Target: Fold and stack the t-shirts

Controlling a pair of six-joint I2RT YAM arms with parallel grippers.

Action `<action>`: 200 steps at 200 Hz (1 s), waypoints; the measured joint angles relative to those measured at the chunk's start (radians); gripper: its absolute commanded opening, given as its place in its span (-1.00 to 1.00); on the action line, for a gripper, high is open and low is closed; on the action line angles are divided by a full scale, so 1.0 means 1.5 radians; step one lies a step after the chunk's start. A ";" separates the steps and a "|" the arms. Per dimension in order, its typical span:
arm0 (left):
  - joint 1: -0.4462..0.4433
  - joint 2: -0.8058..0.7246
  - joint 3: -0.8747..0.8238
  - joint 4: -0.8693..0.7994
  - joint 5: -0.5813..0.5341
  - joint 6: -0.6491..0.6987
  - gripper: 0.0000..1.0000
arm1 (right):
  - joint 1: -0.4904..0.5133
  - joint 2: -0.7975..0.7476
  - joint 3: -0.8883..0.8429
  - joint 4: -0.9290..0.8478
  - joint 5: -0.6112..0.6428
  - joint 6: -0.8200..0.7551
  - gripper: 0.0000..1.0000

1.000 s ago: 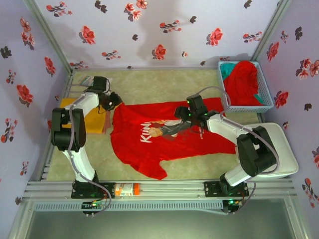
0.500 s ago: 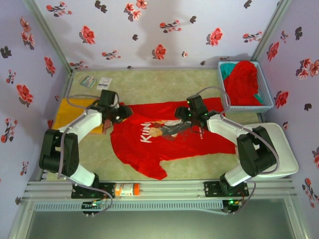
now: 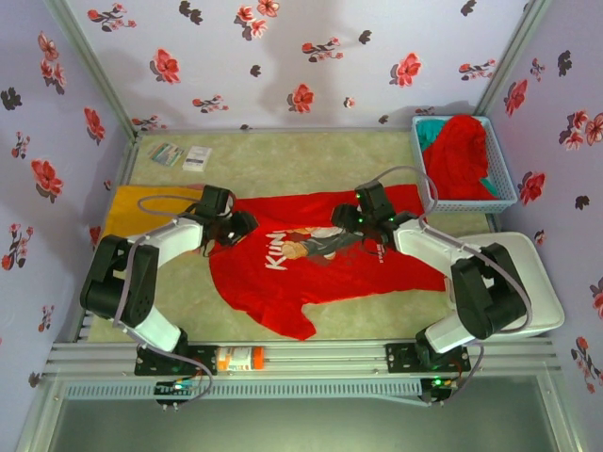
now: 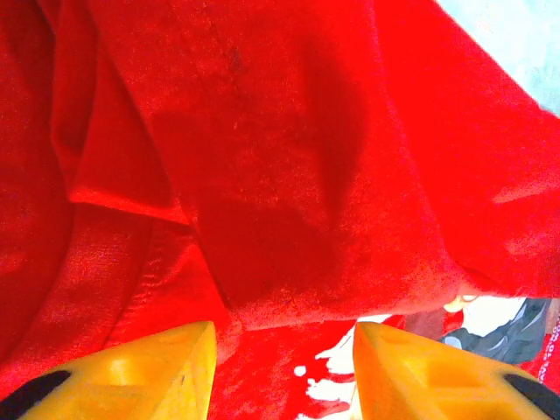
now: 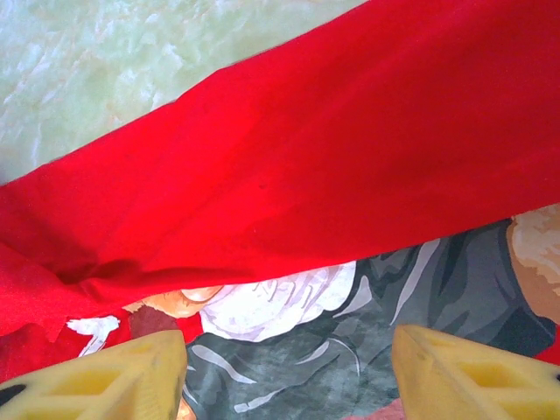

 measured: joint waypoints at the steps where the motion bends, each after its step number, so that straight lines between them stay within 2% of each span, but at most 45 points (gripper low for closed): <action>1: 0.000 0.000 0.000 0.001 -0.001 0.000 -0.11 | 0.000 0.000 0.000 0.000 0.000 0.000 0.27; 56: 0.000 0.039 0.001 0.009 -0.005 0.000 -0.28 | 0.000 0.000 -0.001 0.000 0.000 0.000 0.26; 126: 0.000 0.040 0.020 0.014 -0.022 0.000 -0.43 | 0.000 0.000 -0.001 0.000 0.000 0.000 0.26; 157: 0.001 0.040 0.028 0.013 -0.026 0.003 -0.60 | 0.000 0.000 -0.001 0.000 0.000 0.000 0.25; 200: 0.001 0.040 0.028 0.013 -0.031 0.011 -0.94 | 0.000 0.000 -0.001 0.000 0.000 0.000 0.25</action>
